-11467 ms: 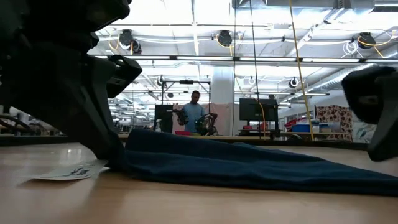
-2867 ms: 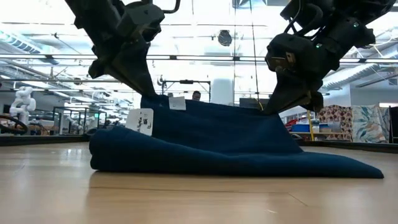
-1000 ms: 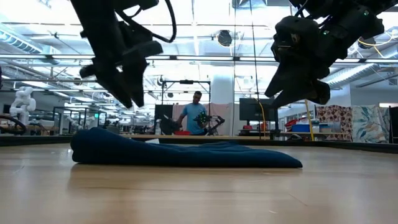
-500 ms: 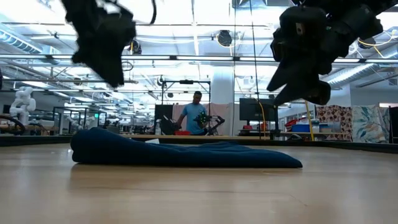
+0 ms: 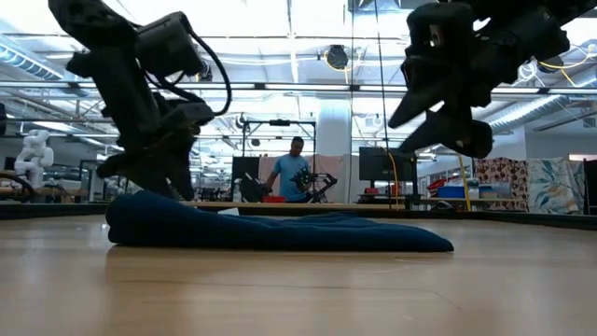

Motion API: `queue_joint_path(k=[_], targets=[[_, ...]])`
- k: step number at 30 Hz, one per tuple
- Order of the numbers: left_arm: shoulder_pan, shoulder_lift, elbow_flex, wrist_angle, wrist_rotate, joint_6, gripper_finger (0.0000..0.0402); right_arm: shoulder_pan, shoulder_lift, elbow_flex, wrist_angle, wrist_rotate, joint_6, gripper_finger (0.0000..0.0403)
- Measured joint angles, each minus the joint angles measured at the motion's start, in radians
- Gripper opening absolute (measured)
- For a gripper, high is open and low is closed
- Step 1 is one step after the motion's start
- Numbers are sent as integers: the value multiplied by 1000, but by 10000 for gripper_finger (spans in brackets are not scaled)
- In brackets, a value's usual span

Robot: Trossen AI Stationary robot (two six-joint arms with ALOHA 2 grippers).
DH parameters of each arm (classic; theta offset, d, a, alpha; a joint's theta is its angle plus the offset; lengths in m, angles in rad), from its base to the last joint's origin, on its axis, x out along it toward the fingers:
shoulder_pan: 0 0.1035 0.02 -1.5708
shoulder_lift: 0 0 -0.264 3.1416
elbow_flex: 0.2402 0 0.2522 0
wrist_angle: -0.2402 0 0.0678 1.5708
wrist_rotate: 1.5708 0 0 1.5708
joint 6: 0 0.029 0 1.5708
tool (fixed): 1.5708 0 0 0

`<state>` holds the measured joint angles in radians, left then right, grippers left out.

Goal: Roll towel into tight, uniform cylinder
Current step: Roll the blue cloth napkin

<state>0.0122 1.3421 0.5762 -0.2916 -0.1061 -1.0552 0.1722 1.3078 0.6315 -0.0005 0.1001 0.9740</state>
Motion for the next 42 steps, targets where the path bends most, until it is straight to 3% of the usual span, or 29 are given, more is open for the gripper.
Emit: queue_joint_path(k=[7, 15, 19, 27, 42], targets=[[56, 21, 0, 61, 102, 15, 157, 0, 63, 0, 71, -1, 43, 167], [72, 67, 0, 71, 102, -12, 152, 0, 85, -1, 98, -27, 36, 167], [72, 121, 0, 135, 102, -9, 118, 0, 84, -1, 98, -24, 34, 167], [72, 166, 3, 194, 88, -28, 10, 0, 84, -1, 100, -25, 32, 167], [72, 129, 47, 181, 39, 15, 12, 44, 114, 0, 112, -23, -82, 166]])
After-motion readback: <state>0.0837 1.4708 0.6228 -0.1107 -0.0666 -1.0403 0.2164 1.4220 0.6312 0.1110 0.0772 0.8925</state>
